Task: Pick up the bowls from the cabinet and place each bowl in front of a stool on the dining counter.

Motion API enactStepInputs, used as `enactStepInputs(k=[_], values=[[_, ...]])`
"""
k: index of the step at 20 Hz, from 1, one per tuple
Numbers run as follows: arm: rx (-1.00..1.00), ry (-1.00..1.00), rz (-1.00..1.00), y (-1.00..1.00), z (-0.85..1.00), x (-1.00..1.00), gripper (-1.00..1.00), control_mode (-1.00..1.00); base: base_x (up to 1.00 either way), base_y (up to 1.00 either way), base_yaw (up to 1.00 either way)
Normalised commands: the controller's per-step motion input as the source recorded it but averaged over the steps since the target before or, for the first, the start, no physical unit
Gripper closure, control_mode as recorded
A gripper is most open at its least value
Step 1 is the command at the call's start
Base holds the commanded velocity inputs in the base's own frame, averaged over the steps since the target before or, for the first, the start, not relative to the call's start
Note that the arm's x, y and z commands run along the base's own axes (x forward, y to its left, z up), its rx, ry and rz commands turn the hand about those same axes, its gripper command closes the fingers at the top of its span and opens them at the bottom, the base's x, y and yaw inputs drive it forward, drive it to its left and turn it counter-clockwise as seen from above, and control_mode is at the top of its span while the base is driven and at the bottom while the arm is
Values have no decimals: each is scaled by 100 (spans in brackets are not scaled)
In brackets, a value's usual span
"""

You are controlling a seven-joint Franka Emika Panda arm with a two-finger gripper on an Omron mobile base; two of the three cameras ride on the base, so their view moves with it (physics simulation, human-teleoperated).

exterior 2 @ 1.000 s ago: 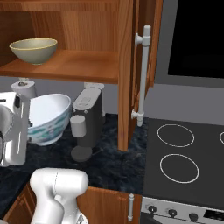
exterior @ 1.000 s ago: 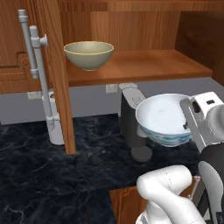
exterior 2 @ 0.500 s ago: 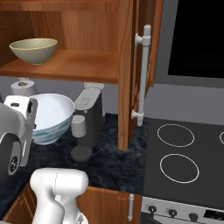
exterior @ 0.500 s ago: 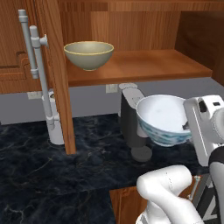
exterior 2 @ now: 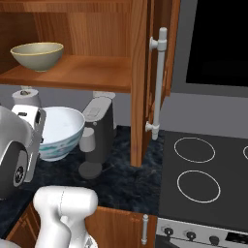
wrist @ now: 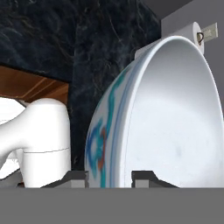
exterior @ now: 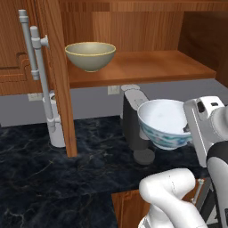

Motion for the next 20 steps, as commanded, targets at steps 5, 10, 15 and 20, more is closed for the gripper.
enactStepInputs(k=[5,10,15,20], values=[[0,0,0,0,0,0,100,-100,0,0,0],[0,0,0,0,0,-22,100,100,-36,-5,-2],[0,0,0,0,0,0,100,100,-100,-16,-4],[0,0,0,0,0,0,100,100,-87,-26,-1]])
